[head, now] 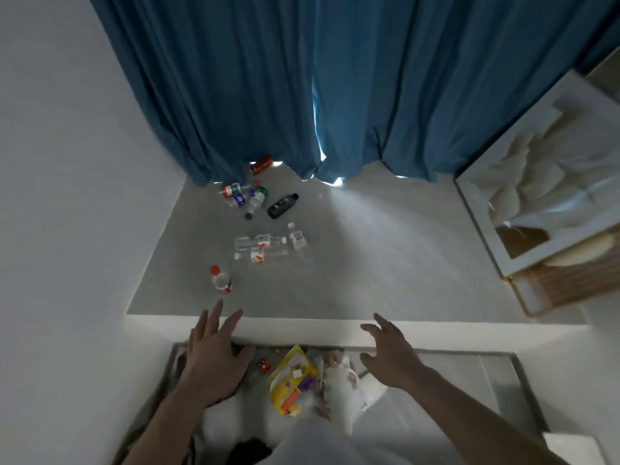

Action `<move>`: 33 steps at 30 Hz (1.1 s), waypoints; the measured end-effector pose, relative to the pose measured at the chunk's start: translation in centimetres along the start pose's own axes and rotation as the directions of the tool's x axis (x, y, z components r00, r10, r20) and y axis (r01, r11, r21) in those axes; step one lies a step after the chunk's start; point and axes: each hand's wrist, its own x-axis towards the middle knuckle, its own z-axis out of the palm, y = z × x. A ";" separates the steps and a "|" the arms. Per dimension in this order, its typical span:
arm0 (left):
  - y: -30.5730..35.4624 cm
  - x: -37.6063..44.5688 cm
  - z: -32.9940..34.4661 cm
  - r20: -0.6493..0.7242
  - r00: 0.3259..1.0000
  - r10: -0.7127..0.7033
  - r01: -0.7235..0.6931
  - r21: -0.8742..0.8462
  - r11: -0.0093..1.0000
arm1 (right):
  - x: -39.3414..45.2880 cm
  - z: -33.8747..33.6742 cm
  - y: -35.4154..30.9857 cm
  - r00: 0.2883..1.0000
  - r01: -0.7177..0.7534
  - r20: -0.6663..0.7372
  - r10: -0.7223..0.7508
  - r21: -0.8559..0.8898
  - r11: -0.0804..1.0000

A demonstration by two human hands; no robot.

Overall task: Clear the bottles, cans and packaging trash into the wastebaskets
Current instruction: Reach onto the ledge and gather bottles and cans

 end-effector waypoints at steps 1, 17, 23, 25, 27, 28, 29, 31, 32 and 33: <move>1.4 0.2 0.5 0.011 0.999 0.031 -0.031 -0.016 0.999 | -0.5 -0.2 1.6 1.000 -0.022 -0.010 0.022 0.022 1.000; 8.2 3.3 5.5 0.320 0.897 0.305 -0.341 0.062 0.938 | -11.7 3.5 11.7 0.906 -0.391 -0.074 0.416 0.227 0.892; 6.6 1.8 6.3 0.379 0.891 0.248 -0.286 0.045 0.957 | -12.4 3.4 11.2 0.913 -0.358 -0.101 0.394 0.262 0.896; 6.2 3.2 5.8 0.364 0.906 0.218 -0.254 0.054 0.966 | -11.4 2.7 11.0 0.922 -0.337 -0.102 0.374 0.268 0.903; 5.9 5.1 4.9 0.310 0.932 0.187 -0.212 0.050 0.976 | -9.8 1.5 10.7 0.937 -0.304 -0.098 0.335 0.243 0.921; 5.6 5.9 4.4 0.272 0.948 0.167 -0.186 0.043 0.982 | -9.0 1.0 10.4 0.944 -0.290 -0.089 0.317 0.231 0.929; 5.4 6.7 3.8 0.224 0.965 0.138 -0.150 0.037 0.988 | -7.7 0.2 10.4 0.956 -0.256 -0.086 0.279 0.217 0.942; 4.4 7.7 2.7 0.168 0.980 0.108 -0.117 0.047 0.992 | -6.0 -0.7 9.5 0.968 -0.215 -0.089 0.237 0.202 0.955; 3.9 7.9 2.4 0.147 0.986 0.082 -0.091 0.051 0.995 | -4.9 -1.4 9.1 0.974 -0.185 -0.091 0.205 0.195 0.963; 3.7 8.1 2.1 0.125 0.991 0.048 -0.054 0.049 0.997 | -3.8 -2.1 9.1 0.983 -0.141 -0.088 0.160 0.189 0.972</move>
